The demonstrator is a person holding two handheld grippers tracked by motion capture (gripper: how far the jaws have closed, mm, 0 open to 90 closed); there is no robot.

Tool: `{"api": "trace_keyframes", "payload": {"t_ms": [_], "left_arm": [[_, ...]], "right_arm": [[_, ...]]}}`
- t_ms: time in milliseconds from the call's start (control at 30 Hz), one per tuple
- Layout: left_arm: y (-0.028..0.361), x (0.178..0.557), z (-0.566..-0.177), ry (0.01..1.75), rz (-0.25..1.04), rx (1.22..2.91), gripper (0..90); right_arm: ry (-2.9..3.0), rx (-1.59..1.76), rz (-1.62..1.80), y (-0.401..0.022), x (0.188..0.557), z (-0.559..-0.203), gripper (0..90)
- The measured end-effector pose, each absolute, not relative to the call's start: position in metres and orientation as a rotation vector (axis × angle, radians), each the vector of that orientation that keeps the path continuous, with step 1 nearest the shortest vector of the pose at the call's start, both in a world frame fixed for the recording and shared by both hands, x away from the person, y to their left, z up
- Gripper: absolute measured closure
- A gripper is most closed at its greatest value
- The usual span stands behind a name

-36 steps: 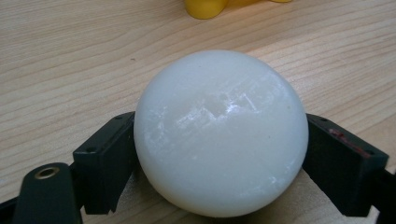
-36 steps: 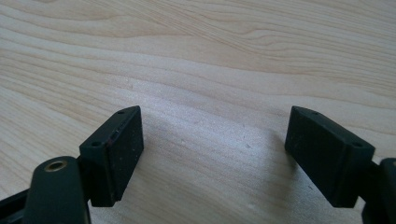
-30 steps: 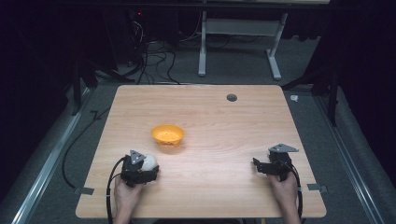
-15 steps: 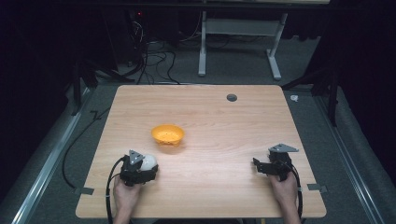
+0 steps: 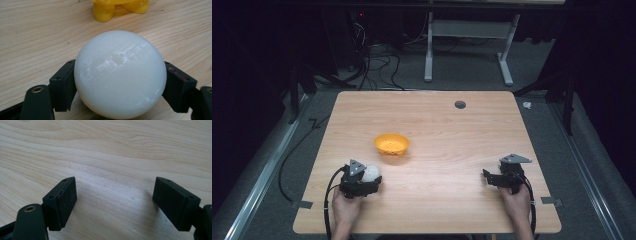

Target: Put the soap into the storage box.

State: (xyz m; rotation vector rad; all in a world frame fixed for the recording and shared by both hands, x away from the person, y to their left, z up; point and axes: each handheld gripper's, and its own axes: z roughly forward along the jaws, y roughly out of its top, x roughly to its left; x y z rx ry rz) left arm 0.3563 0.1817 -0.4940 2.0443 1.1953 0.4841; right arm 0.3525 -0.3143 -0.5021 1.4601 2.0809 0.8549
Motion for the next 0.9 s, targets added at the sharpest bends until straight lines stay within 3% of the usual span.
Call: {"api": "trace_keyframes", "payload": {"t_ms": [900], "left_arm": [[0.177, 0.356, -0.468, 1.128, 0.453, 2.037, 24.4]], "right_arm": [[2.081, 1.460, 0.855, -0.314, 0.352, -0.502, 20.4]]}}
